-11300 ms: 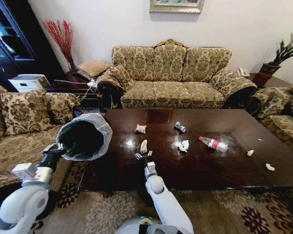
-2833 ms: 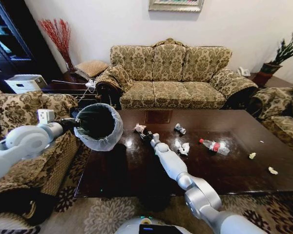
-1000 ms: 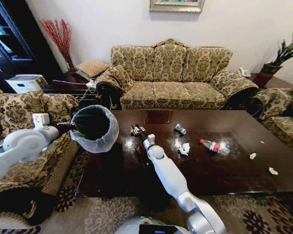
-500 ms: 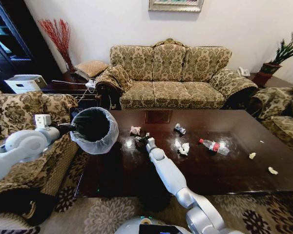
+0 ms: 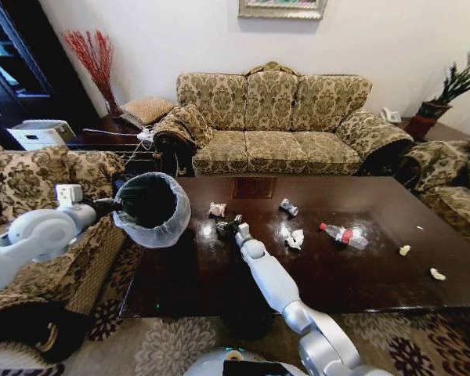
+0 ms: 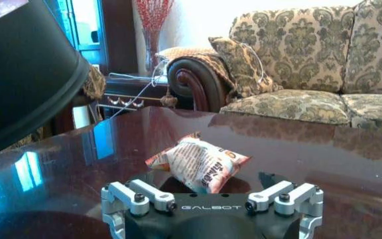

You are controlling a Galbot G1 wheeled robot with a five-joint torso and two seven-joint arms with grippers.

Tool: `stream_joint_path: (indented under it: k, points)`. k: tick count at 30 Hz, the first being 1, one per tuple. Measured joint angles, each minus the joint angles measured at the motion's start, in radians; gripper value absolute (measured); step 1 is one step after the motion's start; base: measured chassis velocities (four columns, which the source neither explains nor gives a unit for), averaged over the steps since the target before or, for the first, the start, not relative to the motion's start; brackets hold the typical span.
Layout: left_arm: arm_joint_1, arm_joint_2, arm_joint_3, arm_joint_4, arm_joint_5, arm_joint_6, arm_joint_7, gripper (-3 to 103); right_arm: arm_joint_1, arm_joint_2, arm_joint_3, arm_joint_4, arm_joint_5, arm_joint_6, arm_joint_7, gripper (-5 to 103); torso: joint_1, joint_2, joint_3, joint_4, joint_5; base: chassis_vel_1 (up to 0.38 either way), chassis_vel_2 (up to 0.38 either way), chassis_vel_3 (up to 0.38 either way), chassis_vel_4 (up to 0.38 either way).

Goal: Move to the front of the table and place the trash on the table into the trash bin.

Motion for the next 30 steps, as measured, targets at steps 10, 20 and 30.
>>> stream_joint_path:
  k: [10, 20, 30]
  points:
    - [0.0, 0.0, 0.0, -0.006, 0.001, 0.0, 0.0, 0, 0.005, -0.001, -0.016, -0.013, -0.009, -0.003, 0.01, 100, 0.0, 0.0, 0.0, 0.0001, 0.0, -0.063, 0.06, 0.059, -0.062]
    - [0.0, -0.005, -0.003, -0.013, -0.002, 0.0, -0.001, 0, 0.03, -0.001, -0.022, -0.088, 0.026, 0.02, -0.033, 100, 0.0, 0.0, 0.0, -0.0002, -0.0003, -0.033, 0.033, 0.027, -0.035]
    - [0.002, -0.001, -0.003, -0.011, -0.001, -0.003, -0.002, 0, 0.05, -0.001, -0.013, -0.124, 0.047, 0.042, -0.048, 64, 0.0, 0.0, 0.0, 0.0, 0.0002, 0.0, 0.0, 0.0, 0.0]
